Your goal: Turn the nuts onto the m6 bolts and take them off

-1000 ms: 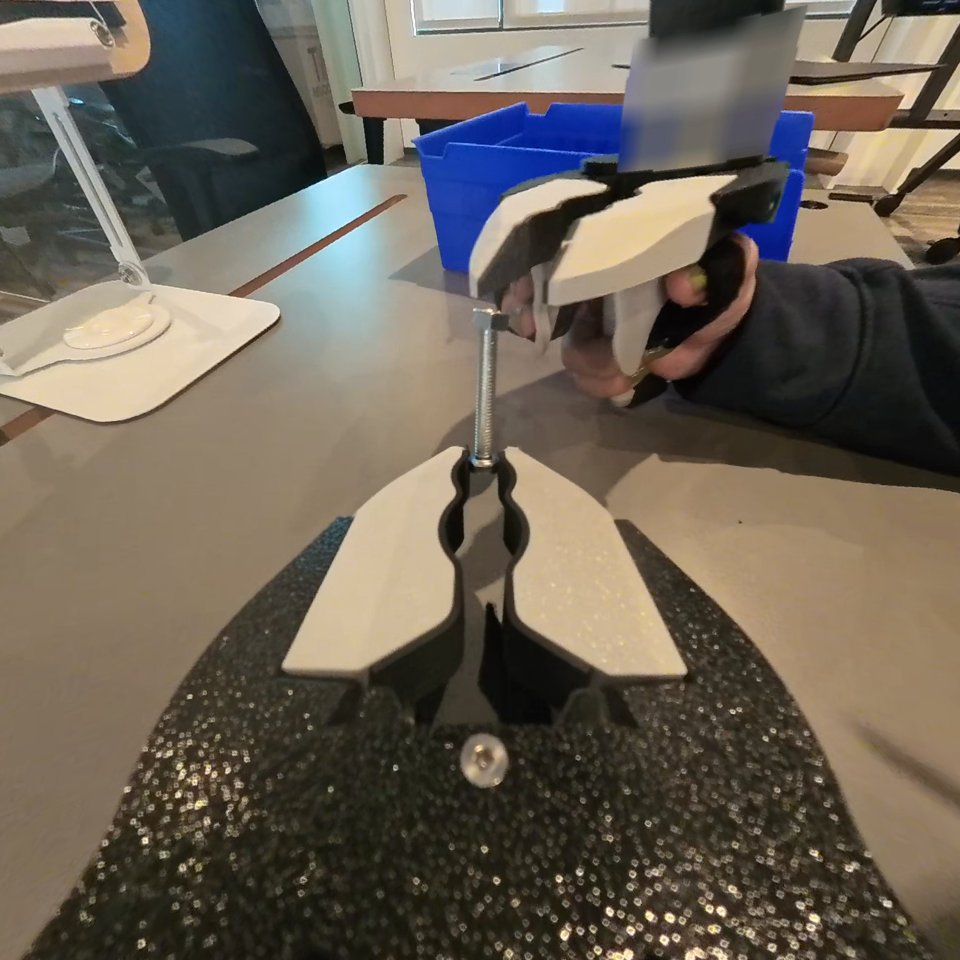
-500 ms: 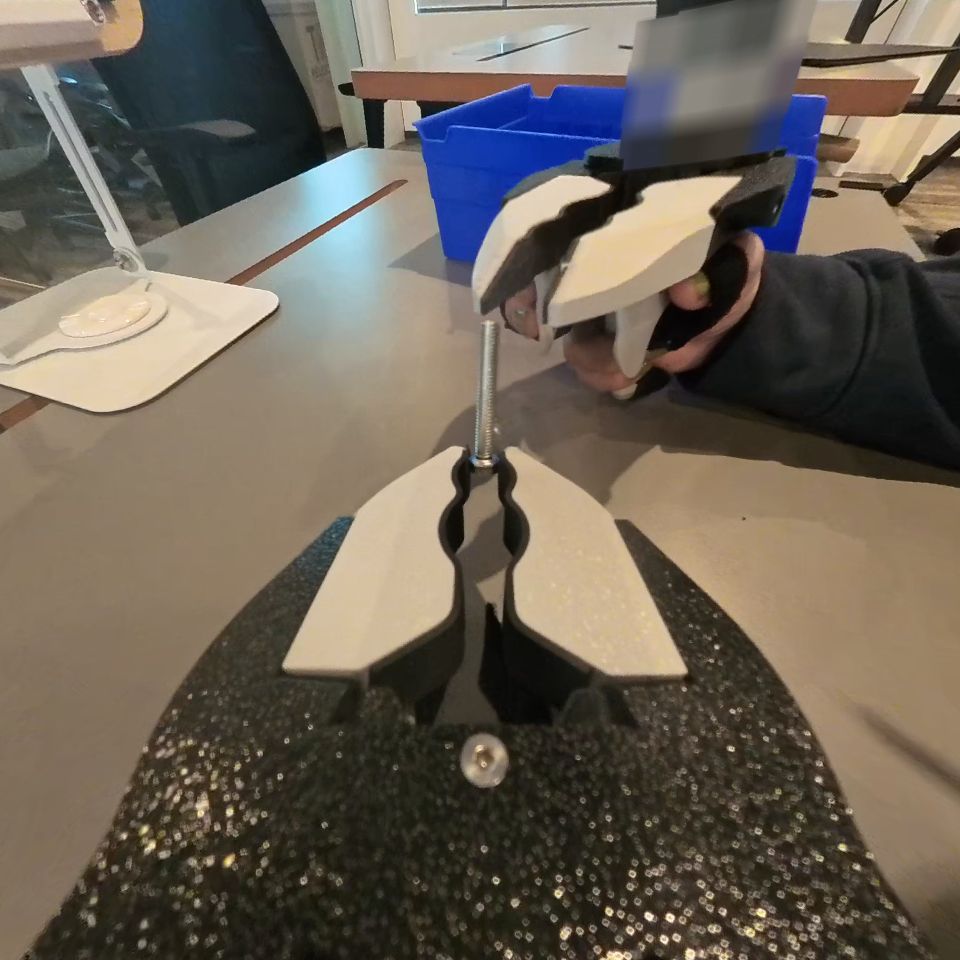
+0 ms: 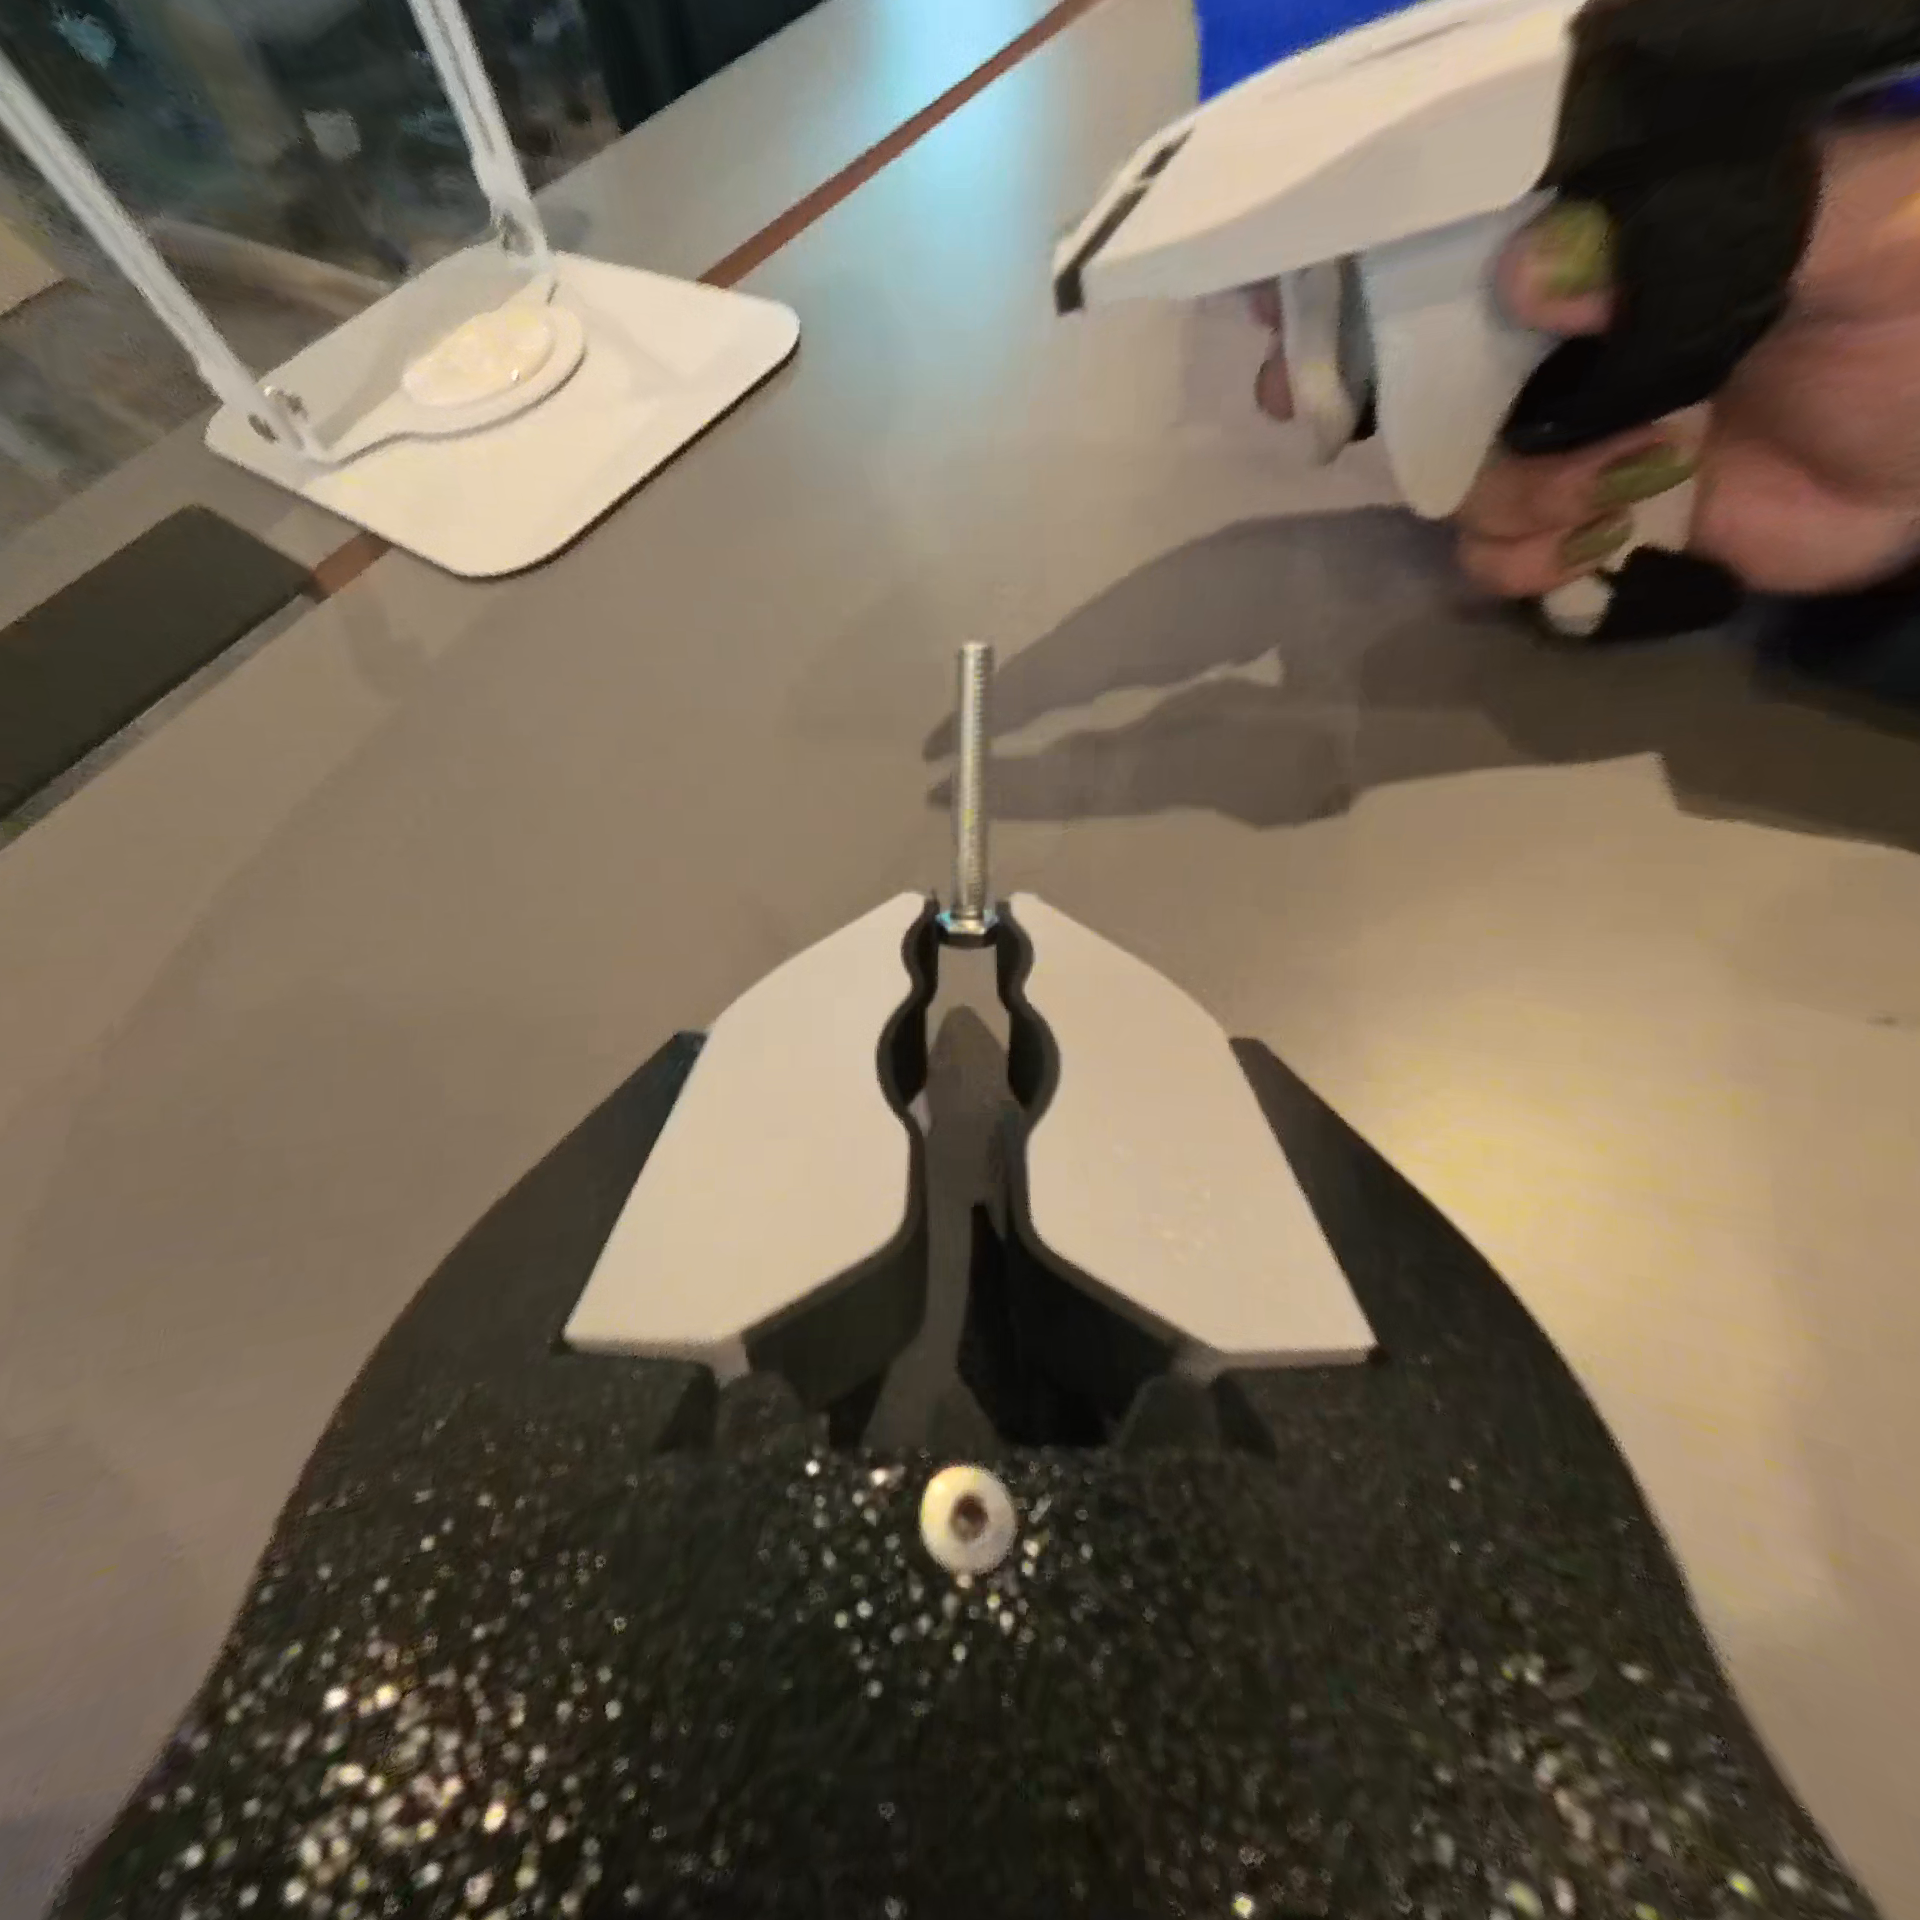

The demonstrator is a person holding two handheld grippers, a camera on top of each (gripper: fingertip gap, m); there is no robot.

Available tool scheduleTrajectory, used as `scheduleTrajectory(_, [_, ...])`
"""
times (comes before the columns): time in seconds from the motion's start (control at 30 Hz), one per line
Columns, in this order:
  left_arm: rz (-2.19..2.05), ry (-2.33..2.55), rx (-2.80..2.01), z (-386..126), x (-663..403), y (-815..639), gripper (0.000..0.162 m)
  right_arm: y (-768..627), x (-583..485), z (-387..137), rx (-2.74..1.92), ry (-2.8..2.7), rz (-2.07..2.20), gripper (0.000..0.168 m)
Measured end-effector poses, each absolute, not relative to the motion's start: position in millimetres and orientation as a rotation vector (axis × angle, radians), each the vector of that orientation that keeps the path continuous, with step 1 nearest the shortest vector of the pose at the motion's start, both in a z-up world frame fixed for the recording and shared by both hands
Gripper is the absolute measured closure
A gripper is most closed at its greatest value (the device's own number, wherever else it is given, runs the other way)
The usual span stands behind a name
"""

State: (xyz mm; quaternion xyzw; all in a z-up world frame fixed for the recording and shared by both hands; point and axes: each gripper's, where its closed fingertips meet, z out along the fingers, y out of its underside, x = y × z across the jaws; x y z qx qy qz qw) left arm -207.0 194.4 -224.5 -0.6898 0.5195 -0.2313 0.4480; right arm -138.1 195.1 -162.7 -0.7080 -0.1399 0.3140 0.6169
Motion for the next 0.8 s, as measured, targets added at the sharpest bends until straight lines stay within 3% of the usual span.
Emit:
scheduleTrajectory(0.4, [-0.433,0.881,-1.877,-215,-266,248,0.152,211,-201,-232,-2.042,-0.674,0.447,0.151])
scheduleTrajectory(0.8, [-0.313,0.695,-1.942,-212,-316,276,0.152,265,-254,-231,-1.991,-0.852,0.369,0.151])
